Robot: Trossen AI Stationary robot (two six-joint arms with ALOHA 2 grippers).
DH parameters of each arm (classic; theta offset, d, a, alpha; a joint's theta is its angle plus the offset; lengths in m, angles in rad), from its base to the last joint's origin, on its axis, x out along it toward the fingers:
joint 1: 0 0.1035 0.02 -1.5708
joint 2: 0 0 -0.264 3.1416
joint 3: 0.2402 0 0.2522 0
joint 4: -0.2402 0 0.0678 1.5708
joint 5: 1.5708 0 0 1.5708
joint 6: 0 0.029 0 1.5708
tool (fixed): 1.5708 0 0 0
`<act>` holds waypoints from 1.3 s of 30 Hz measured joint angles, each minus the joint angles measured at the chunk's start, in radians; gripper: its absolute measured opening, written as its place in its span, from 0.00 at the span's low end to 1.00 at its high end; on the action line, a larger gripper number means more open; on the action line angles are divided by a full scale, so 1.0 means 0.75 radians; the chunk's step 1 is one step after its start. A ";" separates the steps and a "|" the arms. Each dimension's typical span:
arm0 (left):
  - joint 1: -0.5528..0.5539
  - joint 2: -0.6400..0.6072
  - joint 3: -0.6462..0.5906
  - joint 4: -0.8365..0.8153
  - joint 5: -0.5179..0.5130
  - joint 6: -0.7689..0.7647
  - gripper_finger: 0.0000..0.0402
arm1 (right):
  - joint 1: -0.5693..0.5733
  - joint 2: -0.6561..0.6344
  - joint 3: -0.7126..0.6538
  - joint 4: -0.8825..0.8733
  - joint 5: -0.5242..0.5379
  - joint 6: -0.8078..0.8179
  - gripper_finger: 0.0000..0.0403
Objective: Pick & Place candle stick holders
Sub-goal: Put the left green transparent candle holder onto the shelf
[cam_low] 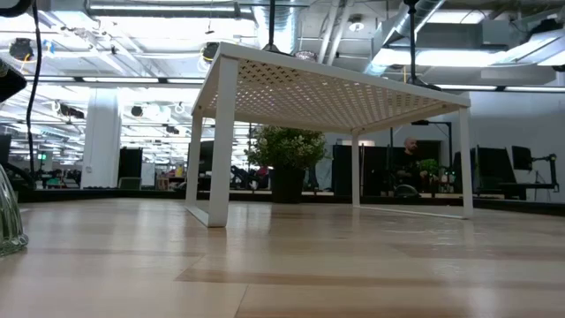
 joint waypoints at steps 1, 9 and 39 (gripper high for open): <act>0.000 0.000 0.000 0.002 -0.024 0.003 0.55 | 0.000 0.000 0.000 0.000 0.000 0.000 0.66; 0.000 -0.001 0.000 0.086 -0.052 0.134 0.55 | -0.015 0.000 0.000 0.000 0.000 0.000 0.66; -0.002 0.156 -0.001 0.255 -0.077 0.199 0.55 | -0.021 0.002 0.000 -0.002 -0.004 -0.024 0.66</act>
